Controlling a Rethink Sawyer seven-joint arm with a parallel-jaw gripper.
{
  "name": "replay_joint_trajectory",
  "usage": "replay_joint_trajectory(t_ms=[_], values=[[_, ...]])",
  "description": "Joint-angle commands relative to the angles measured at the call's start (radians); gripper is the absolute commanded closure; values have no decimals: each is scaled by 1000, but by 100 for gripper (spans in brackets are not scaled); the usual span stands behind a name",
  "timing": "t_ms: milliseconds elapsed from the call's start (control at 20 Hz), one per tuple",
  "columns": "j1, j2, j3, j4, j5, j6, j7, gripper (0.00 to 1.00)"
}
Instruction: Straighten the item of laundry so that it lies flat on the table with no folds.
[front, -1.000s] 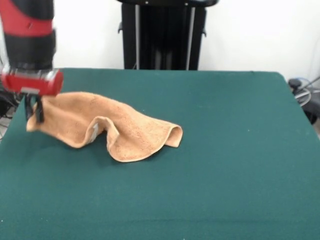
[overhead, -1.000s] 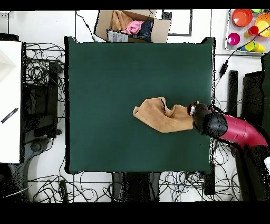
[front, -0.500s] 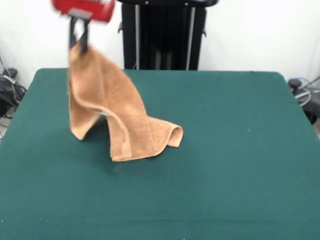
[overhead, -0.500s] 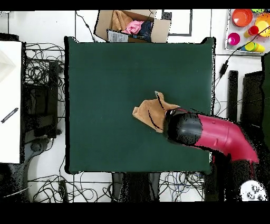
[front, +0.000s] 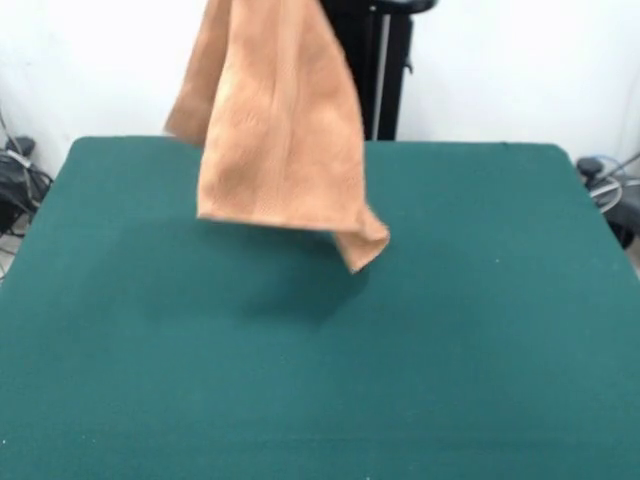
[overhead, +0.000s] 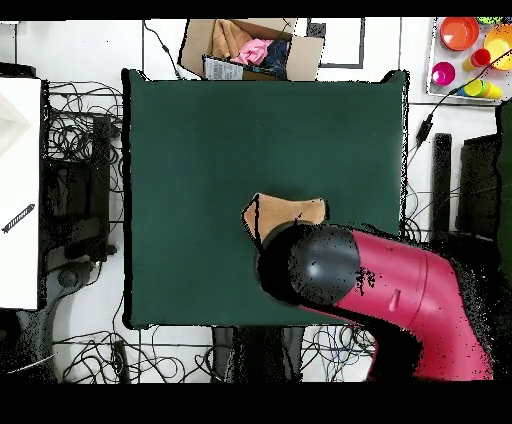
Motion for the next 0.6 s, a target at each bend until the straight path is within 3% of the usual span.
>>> replay_joint_trajectory(t_ms=[50,600], values=[[85,-97,-101,17,52,111,426,100],[260,-131,-134,-15,107,204,670,100]])
